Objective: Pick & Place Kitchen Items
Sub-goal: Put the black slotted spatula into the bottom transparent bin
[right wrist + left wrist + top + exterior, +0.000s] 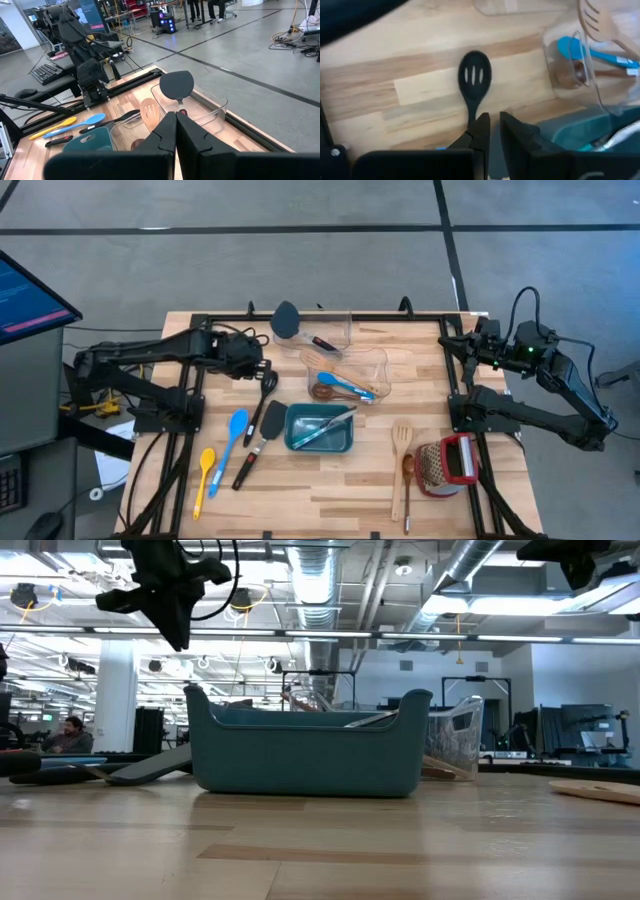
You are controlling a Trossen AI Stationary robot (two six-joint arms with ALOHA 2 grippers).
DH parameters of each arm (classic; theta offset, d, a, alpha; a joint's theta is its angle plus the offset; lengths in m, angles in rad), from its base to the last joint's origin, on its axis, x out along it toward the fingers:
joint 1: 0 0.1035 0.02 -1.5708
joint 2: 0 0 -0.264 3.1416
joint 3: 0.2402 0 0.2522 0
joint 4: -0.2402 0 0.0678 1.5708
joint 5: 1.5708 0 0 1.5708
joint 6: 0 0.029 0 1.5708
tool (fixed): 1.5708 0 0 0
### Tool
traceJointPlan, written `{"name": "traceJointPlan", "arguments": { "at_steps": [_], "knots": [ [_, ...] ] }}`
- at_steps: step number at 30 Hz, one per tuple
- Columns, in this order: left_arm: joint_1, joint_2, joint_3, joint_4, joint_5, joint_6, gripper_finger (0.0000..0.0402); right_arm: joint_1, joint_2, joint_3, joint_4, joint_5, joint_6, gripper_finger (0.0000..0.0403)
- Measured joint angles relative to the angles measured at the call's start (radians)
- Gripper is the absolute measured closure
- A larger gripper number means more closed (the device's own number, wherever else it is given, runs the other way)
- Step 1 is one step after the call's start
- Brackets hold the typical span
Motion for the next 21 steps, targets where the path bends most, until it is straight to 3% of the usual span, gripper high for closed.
{"name": "traceJointPlan", "arguments": {
  "at_steps": [9,13,21],
  "knots": [
    [0.009,0.031,-0.032,0.008,-0.008,0.059,0.0366,0.0,0.0,0.0,-0.003,0.0,0.0,0.0403],
    [0.009,0.072,-0.118,0.029,0.009,0.057,0.034,0.0,0.0,0.0,-0.009,0.0,0.0,0.0403],
    [0.009,0.173,-0.236,0.156,0.155,0.021,0.0271,0.0,0.0,0.0,-0.008,0.037,-0.002,0.0403]
  ]
}}
